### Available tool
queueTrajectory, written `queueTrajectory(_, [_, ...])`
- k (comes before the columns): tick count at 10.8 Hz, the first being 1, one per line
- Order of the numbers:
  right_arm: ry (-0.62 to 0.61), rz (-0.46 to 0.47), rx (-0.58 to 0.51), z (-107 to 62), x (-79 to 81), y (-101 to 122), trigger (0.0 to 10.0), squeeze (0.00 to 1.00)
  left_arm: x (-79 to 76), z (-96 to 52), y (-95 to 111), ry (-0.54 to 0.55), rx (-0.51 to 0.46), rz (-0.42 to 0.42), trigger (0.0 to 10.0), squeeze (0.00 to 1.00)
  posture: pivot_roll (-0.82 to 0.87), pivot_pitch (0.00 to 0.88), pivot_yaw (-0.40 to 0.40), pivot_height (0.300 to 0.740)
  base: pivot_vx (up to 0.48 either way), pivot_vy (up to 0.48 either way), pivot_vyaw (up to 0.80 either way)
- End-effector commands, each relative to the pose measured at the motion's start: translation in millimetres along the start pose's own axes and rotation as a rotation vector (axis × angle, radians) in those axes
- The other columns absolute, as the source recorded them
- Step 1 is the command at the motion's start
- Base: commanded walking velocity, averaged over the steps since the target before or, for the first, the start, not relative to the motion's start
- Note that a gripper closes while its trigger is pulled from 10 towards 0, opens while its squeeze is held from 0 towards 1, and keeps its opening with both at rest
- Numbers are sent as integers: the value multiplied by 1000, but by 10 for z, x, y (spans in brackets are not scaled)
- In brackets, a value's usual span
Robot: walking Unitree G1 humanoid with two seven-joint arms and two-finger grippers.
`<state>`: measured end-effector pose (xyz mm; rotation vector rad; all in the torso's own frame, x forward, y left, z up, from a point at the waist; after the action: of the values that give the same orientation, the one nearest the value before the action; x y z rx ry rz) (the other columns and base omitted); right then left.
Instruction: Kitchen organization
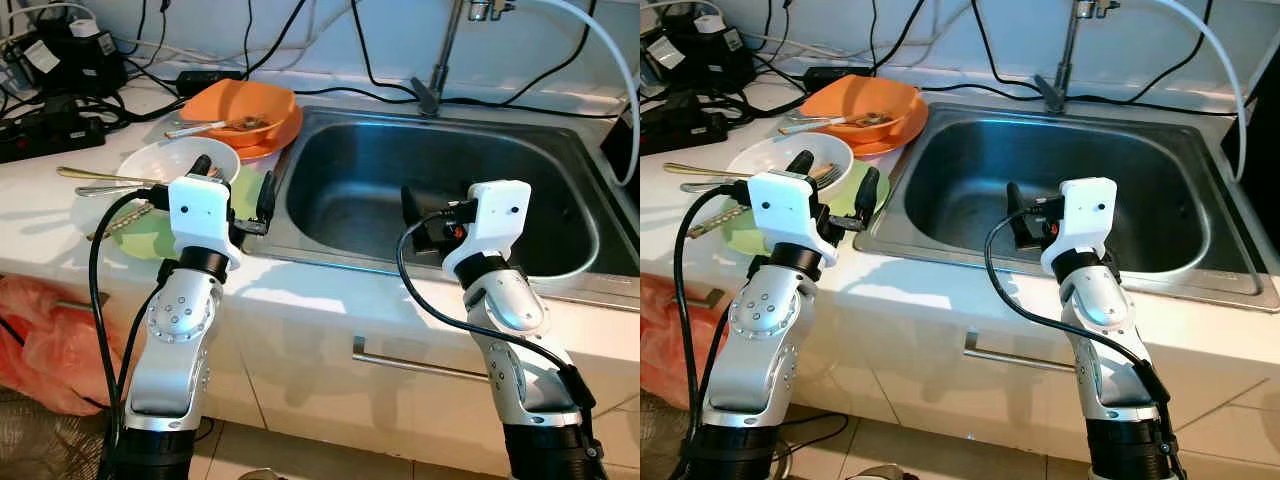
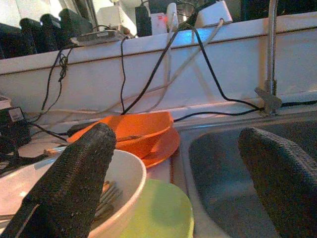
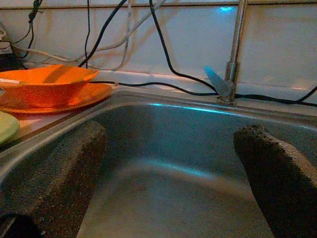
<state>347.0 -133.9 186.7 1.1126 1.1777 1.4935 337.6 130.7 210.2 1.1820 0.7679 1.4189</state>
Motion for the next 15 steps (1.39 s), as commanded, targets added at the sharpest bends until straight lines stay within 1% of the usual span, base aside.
queueTrajectory(1, [-12, -11, -1, -37, -5, 12, 10000, 0, -30, 14, -4, -12, 7, -2, 10000, 0, 104, 13, 25, 740, 0, -334, 0])
queueTrajectory(4, [-18, -19, 3, -54, -17, -3, 10000, 0, -57, 8, -11, -22, 12, -5, 10000, 0, 104, 16, 24, 740, 0, -334, 0])
queueTrajectory(5, [-19, -17, 2, -53, -22, -4, 10000, 0, -49, 6, -16, -16, 12, -4, 10000, 0, 106, 15, 22, 740, 0, 0, 0])
queueTrajectory(6, [-19, -15, 2, -51, -24, -5, 10000, 0, -31, 6, -43, 0, 24, -24, 10000, 0, 108, 13, 21, 740, 0, 0, 0])
queueTrajectory(8, [-16, -10, 2, -48, -15, -12, 10000, 0, -89, 9, -88, -10, 49, -40, 10000, 0, 109, 9, 20, 740, 0, 0, 0])
queueTrajectory(10, [-17, -14, 1, -44, -12, -15, 10000, 0, -85, 17, -94, -9, 49, -38, 10000, 0, 109, 4, 22, 740, -317, 0, 0])
queueTrajectory(11, [-17, -15, 0, -44, -13, -13, 10000, 0, -87, 19, -92, -11, 47, -36, 10000, 0, 108, 4, 20, 740, 0, 0, 0])
queueTrajectory(12, [-17, -17, -1, -45, -15, -10, 10000, 0, -61, 25, -113, -2, 57, -26, 10000, 0, 108, 4, 20, 740, 0, 0, 0])
queueTrajectory(15, [-18, -23, -1, -46, -13, -7, 10000, 0, 12, 33, -122, 25, 66, -53, 10000, 0, 108, 10, 19, 740, 0, 0, 0])
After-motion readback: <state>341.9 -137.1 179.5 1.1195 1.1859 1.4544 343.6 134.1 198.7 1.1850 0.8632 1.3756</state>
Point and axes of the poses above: a point about 5 cm out from each wrist's last joint towards the gripper, its own z axis pointing out of the wrist towards the gripper, its own y axis along the axis of the wrist's last joint, x = y × z, the point moved 5 cm from there along z, pointing out of the wrist towards the gripper, and after that the axes turned 7 degrees about z, right-handed, at the moved point
